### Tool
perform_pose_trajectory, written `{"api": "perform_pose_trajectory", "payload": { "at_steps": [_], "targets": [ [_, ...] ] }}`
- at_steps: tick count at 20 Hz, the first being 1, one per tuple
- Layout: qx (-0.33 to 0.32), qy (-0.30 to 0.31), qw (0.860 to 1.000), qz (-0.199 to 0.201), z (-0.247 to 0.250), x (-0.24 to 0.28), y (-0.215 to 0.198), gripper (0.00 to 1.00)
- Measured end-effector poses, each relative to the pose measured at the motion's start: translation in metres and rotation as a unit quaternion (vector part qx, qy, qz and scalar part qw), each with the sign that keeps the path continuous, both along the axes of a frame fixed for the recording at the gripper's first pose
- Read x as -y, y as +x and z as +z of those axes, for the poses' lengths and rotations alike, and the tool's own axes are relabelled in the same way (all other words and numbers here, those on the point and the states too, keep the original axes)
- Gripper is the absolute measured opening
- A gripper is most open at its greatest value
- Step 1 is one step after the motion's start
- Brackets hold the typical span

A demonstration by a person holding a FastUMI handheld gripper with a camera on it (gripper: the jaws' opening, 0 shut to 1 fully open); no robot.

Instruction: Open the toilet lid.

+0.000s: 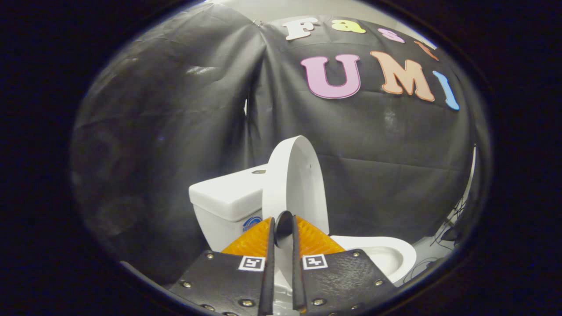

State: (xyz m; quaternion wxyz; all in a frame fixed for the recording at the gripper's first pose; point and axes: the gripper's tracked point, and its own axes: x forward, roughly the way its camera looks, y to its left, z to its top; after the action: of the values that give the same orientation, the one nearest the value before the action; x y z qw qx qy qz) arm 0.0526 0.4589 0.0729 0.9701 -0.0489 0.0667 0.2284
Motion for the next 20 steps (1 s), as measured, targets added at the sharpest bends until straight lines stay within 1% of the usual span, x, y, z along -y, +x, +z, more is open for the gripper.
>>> {"api": "perform_pose_trajectory", "payload": {
  "at_steps": [4, 7, 9, 11, 14, 16, 18, 20],
  "targets": [
    [-0.004, 0.004, 1.0, -0.004, -0.001, 0.01, -0.005, 0.18],
    [-0.005, -0.003, 1.0, 0.004, 0.001, 0.018, -0.011, 0.37],
    [-0.001, -0.004, 1.0, 0.008, 0.007, 0.03, -0.016, 0.53],
    [0.006, 0.004, 1.0, -0.004, 0.013, 0.05, -0.017, 0.6],
    [0.012, 0.018, 1.0, -0.023, 0.024, 0.085, -0.015, 0.66],
    [0.01, 0.039, 0.999, -0.021, 0.03, 0.104, -0.016, 0.7],
    [0.015, 0.052, 0.998, -0.035, 0.038, 0.128, -0.016, 0.73],
    [0.018, 0.048, 0.997, -0.051, 0.041, 0.151, -0.013, 0.83]
  ]
}}
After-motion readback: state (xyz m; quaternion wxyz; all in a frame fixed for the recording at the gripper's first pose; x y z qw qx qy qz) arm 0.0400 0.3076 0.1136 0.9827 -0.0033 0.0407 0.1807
